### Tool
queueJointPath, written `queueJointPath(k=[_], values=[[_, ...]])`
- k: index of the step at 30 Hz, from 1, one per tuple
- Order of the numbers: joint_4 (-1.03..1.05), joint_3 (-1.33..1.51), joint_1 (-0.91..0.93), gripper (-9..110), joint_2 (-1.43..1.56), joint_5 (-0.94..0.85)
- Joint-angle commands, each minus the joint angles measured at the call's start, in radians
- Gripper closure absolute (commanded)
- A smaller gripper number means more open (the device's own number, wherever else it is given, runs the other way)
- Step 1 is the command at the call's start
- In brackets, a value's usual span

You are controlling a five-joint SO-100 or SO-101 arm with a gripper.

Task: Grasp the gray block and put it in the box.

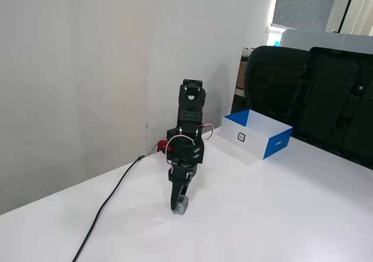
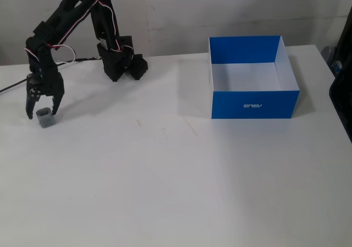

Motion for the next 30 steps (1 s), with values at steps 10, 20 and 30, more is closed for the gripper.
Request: queueJointPath(k=[10, 20, 30], values=[[-0.032, -0.074, 0.028, 93, -0.009, -0.008], [0.000, -0.100, 0.031, 93, 0.000, -0.020], [0.161, -0.273, 0.147, 93, 0.132, -0.015]])
